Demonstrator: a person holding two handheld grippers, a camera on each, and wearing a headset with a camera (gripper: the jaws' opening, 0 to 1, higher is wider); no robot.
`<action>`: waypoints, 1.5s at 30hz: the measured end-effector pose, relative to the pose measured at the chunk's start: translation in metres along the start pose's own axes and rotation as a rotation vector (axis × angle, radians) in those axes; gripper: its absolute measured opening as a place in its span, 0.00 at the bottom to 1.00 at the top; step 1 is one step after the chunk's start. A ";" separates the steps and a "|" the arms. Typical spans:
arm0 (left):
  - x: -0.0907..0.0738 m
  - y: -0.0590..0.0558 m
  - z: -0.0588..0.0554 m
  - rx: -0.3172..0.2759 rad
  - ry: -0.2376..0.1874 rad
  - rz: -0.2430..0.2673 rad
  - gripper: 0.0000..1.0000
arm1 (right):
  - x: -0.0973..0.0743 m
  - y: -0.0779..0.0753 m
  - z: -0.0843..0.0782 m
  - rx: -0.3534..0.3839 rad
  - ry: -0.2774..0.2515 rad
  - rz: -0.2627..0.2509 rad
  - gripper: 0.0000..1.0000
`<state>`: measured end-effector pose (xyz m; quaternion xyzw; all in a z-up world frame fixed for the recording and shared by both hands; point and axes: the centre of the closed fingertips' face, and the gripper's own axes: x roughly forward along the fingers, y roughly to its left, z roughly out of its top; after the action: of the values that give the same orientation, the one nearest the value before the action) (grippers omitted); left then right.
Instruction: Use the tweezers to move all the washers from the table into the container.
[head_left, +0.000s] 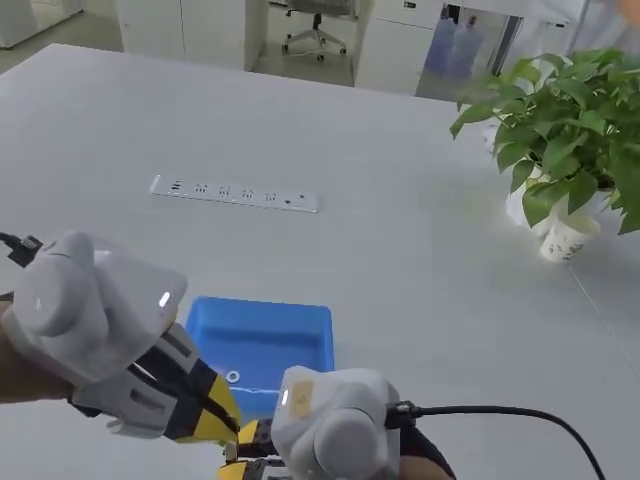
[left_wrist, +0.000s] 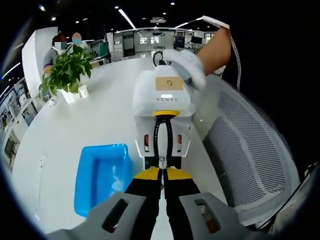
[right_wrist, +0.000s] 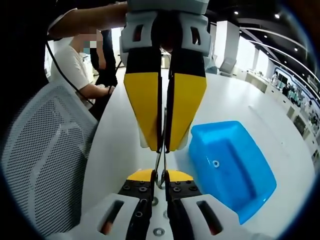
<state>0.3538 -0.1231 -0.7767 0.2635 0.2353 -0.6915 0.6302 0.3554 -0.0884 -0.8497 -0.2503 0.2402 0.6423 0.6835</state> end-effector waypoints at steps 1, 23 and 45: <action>-0.001 0.000 0.001 -0.002 -0.001 0.001 0.05 | -0.001 0.000 0.002 -0.003 -0.002 0.000 0.09; -0.032 0.009 0.033 0.042 0.003 0.023 0.05 | -0.028 -0.013 0.037 -0.048 -0.024 -0.014 0.09; -0.051 0.049 0.032 0.045 0.016 0.093 0.05 | -0.024 -0.055 0.055 -0.081 -0.046 -0.022 0.09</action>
<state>0.4039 -0.1108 -0.7186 0.2938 0.2120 -0.6644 0.6537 0.4090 -0.0740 -0.7904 -0.2653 0.1954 0.6494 0.6853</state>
